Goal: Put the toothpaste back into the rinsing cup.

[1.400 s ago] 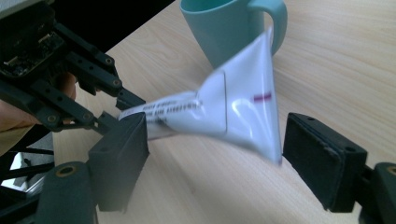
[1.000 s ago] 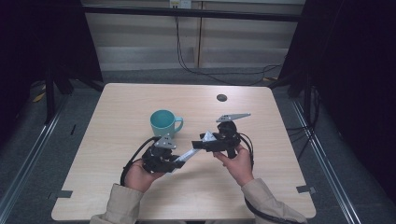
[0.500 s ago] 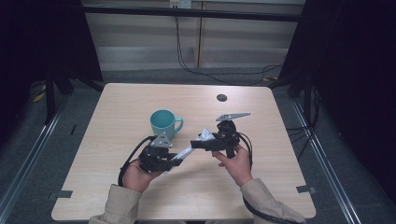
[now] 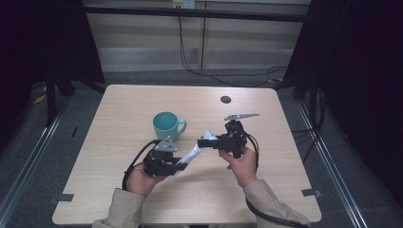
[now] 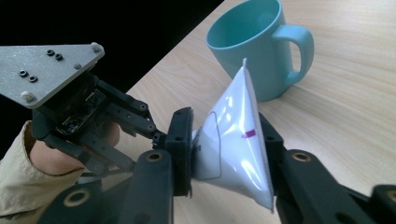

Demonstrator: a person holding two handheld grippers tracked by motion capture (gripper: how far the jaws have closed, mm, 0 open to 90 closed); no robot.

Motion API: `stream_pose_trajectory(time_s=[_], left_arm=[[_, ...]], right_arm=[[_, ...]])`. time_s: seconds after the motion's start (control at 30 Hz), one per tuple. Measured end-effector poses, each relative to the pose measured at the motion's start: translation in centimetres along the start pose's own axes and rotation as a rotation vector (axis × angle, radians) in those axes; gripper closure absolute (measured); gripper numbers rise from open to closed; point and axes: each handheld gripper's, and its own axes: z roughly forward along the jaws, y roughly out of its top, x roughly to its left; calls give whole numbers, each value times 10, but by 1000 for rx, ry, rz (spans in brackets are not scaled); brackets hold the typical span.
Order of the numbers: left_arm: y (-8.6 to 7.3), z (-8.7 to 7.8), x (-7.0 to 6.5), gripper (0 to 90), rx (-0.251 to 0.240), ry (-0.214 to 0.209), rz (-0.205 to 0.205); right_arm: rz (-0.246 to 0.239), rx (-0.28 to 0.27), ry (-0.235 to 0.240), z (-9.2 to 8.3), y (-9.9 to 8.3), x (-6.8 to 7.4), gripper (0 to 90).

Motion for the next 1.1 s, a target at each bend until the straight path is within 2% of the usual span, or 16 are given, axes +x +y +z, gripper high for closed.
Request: stream_pose_trajectory(time_s=[0.07,0.13,0.2,0.23,0.3,0.4,0.5,0.57,0.67,0.73,0.93,1.1], left_arm=[[0,1,1,728,-4,-10,-2],[0,0,1,705,0,0,7],[1,-2,3,599,-14,10,-11],[1,-3,4,559,-19,7,-21],[1,-4,5,541,-21,16,-18],[5,-10,4,458,-48,48,-13],[8,-12,3,415,-69,51,-15],[16,-14,-2,397,-82,64,11],[25,-16,-6,403,-105,82,23],[29,-16,-7,410,-115,97,25],[41,-19,-11,435,-147,101,32],[47,-16,-14,452,-151,110,34]], right_arm=[[-14,0,-2,-1,2,3,709],[-37,6,-6,-1,4,6,733],[-65,10,-21,-2,7,11,757],[-70,10,-20,-2,8,12,765],[-71,9,-19,-3,9,13,768],[-74,1,-17,-7,15,15,777],[-83,-8,-21,-10,19,18,782],[-81,-17,-18,-12,22,21,784],[-84,-18,-16,-12,26,24,786],[-86,-17,-14,-11,27,26,787],[-97,-10,-13,-7,28,32,789],[-93,-11,-5,-4,28,35,790]])
